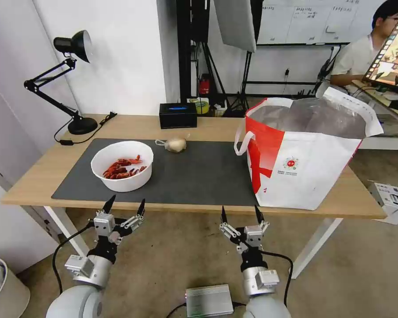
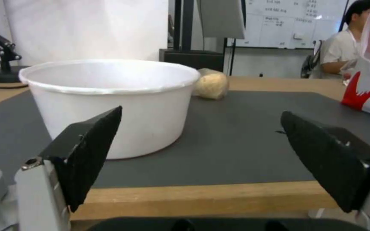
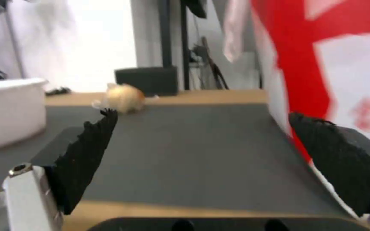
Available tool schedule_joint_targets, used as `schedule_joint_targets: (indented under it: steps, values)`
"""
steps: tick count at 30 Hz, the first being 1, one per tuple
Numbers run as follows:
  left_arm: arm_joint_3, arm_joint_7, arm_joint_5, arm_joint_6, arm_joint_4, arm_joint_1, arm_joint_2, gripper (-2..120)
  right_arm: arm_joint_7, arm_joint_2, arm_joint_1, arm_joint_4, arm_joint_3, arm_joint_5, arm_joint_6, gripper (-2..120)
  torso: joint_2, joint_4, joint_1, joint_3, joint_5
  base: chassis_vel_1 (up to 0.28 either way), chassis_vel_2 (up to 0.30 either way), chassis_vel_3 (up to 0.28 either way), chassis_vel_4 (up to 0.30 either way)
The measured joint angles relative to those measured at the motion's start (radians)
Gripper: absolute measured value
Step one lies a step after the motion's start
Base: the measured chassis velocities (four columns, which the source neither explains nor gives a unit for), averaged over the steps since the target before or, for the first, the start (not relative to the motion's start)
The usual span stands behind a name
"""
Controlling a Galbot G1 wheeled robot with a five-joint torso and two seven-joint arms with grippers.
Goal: Pick up the trash from the table and place it into the takeout bag.
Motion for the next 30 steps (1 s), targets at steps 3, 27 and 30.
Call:
schedule_joint_targets:
  steps: [3, 27, 30]
  values:
    - [-0.006, 0.010, 0.003, -0.008, -0.002, 0.012, -0.012, 100, -0.010, -0.018, 0.066, -0.036, -0.021, 0.023, 0.000, 98, 0.000, 0.0000, 0.000, 0.000, 0.0000, 0.000, 0.000, 0.000, 0.000]
    - [-0.056, 0.038, 0.004, -0.032, -0.020, 0.058, -0.083, 100, -0.045, -0.006, 0.573, -0.459, -0.219, 0.155, -0.007, 95, 0.000, -0.0001, 0.000, 0.000, -0.0001, 0.000, 0.000, 0.000, 0.000]
    - [-0.057, 0.038, 0.004, -0.032, -0.022, 0.061, -0.083, 100, -0.047, -0.004, 0.625, -0.509, -0.242, 0.165, -0.008, 95, 0.000, -0.0002, 0.000, 0.000, -0.0001, 0.000, 0.000, 0.000, 0.000]
